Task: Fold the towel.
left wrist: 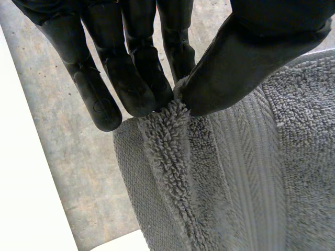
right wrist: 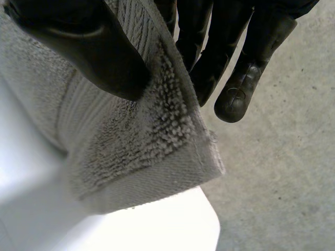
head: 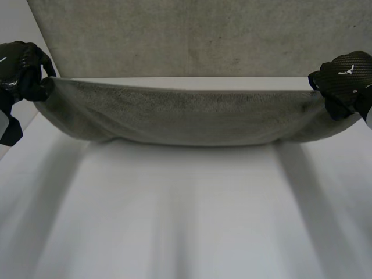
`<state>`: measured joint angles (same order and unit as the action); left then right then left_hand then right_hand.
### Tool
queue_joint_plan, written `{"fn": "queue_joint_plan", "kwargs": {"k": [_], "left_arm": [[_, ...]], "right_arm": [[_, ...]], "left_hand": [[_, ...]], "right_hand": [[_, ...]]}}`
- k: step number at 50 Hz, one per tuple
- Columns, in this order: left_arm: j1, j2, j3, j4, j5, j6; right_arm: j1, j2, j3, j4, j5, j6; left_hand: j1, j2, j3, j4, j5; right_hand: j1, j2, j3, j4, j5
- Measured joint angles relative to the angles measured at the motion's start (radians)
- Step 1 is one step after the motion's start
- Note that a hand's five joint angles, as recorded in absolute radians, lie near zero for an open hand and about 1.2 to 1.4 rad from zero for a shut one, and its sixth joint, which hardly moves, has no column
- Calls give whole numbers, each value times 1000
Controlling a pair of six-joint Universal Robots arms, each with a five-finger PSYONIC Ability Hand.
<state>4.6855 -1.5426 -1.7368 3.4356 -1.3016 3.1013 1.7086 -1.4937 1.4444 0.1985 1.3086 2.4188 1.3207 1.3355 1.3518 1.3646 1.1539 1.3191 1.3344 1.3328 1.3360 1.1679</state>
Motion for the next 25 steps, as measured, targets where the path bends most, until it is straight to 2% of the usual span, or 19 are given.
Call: {"fn": "queue_joint_plan", "kwargs": {"k": [5,10,16,25], "left_arm": [[32,11,-9,-19,47,1],[50,-52,13,-15,81,6],[42,-231,119,-16,88,13],[-13,-511,351,-82,73,14]], "right_arm": [[-21,11,-19,12,-30,-72],[-25,80,-50,7,-41,-125],[-18,228,-133,-1,-41,-175],[7,443,-284,-6,-34,-190]], "left_hand": [[0,0,0,0,0],[0,0,1,0,0],[0,0,3,0,0],[0,6,4,0,0]], "right_hand": [[0,0,0,0,0],[0,0,0,0,0],[0,0,0,0,2],[0,0,0,0,6]]}}
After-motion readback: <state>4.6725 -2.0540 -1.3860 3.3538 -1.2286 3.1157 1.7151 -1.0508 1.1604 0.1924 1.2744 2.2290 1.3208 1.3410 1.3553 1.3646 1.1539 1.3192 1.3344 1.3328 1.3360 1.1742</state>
